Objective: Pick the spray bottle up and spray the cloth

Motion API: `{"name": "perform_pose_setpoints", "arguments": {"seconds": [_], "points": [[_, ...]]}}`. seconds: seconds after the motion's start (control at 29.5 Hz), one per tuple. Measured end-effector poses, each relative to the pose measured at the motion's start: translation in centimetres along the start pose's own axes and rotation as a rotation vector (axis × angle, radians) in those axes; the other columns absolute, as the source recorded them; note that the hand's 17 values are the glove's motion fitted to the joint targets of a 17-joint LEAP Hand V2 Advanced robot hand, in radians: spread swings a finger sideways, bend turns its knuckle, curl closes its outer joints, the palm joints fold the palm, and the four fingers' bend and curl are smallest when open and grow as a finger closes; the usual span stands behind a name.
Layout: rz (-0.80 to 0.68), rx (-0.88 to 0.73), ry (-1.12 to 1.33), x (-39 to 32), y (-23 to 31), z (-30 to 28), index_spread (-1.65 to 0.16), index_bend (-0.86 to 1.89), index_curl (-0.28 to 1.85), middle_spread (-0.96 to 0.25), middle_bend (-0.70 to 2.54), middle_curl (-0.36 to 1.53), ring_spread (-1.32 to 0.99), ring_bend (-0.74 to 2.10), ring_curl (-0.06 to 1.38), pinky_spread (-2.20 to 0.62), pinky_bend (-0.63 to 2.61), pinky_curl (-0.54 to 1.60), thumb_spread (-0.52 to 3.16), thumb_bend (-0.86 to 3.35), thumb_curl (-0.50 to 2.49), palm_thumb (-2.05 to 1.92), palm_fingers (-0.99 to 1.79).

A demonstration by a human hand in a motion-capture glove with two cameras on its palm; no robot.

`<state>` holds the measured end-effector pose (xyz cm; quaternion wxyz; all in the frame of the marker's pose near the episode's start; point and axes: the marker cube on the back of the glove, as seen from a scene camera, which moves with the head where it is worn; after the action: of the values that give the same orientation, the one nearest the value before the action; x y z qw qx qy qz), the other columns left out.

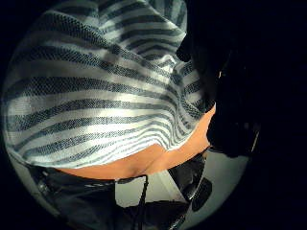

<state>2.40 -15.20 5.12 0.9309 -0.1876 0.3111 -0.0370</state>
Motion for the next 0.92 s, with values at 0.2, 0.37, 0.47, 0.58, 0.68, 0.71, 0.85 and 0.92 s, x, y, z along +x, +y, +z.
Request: {"name": "perform_pose_setpoints", "arguments": {"seconds": [0.2,0.37,0.47,0.58,0.68,0.71,0.85,0.92], "points": [[-0.004,0.009,-0.070,0.7,0.3,-0.8,-0.32,0.13,0.36,-0.27,0.52,0.59,-0.23,0.51,0.45,-0.24,0.48,0.39,1.44,0.09,0.59,0.92,1.17],[-0.051,0.119,-0.308,1.7,1.9,-5.1,-0.32,0.13,0.36,-0.27,0.51,0.59,-0.23,0.51,0.45,-0.24,0.49,0.39,1.44,0.08,0.59,0.92,1.17],[-0.145,0.219,-0.494,1.5,3.0,-8.9,-0.32,0.13,0.36,-0.27,0.51,0.60,-0.23,0.51,0.45,-0.23,0.49,0.39,1.44,0.08,0.59,0.92,1.17],[-0.283,0.337,-0.706,0.6,4.0,-12.9,-0.32,0.13,0.36,-0.27,0.50,0.60,-0.23,0.51,0.45,-0.23,0.49,0.39,1.45,0.08,0.60,0.92,1.17],[-0.440,0.465,-0.930,-1.1,4.6,-16.6,-0.31,0.12,0.36,-0.28,0.51,0.60,-0.23,0.51,0.45,-0.23,0.49,0.39,1.45,0.07,0.60,0.92,1.16],[-0.481,0.499,-0.998,-1.9,4.7,-17.5,-0.31,0.13,0.36,-0.27,0.51,0.60,-0.23,0.51,0.45,-0.23,0.48,0.39,1.45,0.07,0.60,0.93,1.16],[-0.556,0.618,-1.237,-5.1,3.9,-18.6,-0.31,0.13,0.36,-0.27,0.50,0.60,-0.22,0.51,0.45,-0.23,0.47,0.38,1.46,0.08,0.60,0.94,1.14],[-0.561,0.695,-1.340,-6.5,2.7,-18.5,-0.31,0.13,0.37,-0.27,0.50,0.60,-0.22,0.50,0.45,-0.23,0.47,0.38,1.46,0.08,0.60,0.94,1.14]]}}
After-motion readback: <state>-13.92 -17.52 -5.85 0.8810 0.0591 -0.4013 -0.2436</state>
